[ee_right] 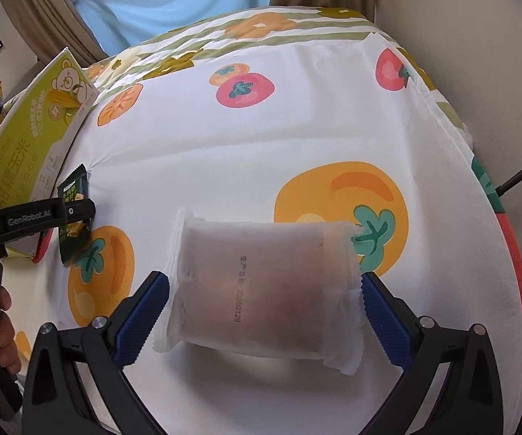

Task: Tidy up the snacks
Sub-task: 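Grasp the green cracker packet with the left tool while the right grasps the white pouch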

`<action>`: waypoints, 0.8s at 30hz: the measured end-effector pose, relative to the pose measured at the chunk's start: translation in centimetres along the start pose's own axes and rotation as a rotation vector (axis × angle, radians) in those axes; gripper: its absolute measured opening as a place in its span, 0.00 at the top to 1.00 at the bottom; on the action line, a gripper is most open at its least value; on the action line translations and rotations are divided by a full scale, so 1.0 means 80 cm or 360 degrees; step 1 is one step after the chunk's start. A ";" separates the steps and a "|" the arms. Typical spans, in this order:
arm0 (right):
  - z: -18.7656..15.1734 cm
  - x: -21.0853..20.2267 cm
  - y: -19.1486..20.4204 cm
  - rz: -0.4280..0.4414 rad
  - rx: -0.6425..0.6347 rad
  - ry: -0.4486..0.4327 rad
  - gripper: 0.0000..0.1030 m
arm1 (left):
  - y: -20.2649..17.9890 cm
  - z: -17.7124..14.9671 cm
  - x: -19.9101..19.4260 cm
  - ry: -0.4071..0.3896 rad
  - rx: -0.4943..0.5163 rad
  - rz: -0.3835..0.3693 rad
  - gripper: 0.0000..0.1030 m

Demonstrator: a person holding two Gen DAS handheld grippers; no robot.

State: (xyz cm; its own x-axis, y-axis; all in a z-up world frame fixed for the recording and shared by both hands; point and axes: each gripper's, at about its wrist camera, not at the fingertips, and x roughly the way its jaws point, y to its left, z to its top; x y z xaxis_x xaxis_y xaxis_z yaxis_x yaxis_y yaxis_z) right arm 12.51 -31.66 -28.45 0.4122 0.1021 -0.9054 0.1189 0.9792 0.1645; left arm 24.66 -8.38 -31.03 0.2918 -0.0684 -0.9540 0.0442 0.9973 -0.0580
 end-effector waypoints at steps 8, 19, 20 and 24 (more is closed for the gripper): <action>0.000 0.007 0.007 -0.0024 -0.0024 0.0021 0.00 | 0.004 -0.002 -0.011 -0.0023 0.0010 -0.0112 0.53; 0.006 0.000 0.019 -0.0054 -0.0125 0.0031 0.29 | -0.006 -0.009 -0.054 -0.0110 0.0075 -0.0181 0.53; 0.005 -0.003 0.019 -0.0047 -0.0120 0.0031 0.30 | -0.005 -0.011 -0.061 -0.0124 0.0077 -0.0191 0.53; 0.005 -0.020 0.022 -0.0019 -0.0118 0.0006 0.31 | -0.007 -0.012 -0.094 -0.0192 0.0092 -0.0229 0.54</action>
State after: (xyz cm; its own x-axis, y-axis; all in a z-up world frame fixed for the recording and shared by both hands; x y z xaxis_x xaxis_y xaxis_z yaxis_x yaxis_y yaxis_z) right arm 12.40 -30.20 -26.54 0.4078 0.0906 -0.9086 0.0568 0.9906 0.1242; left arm 21.54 -8.43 -24.08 0.3908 -0.2161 -0.8947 0.1477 0.9742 -0.1708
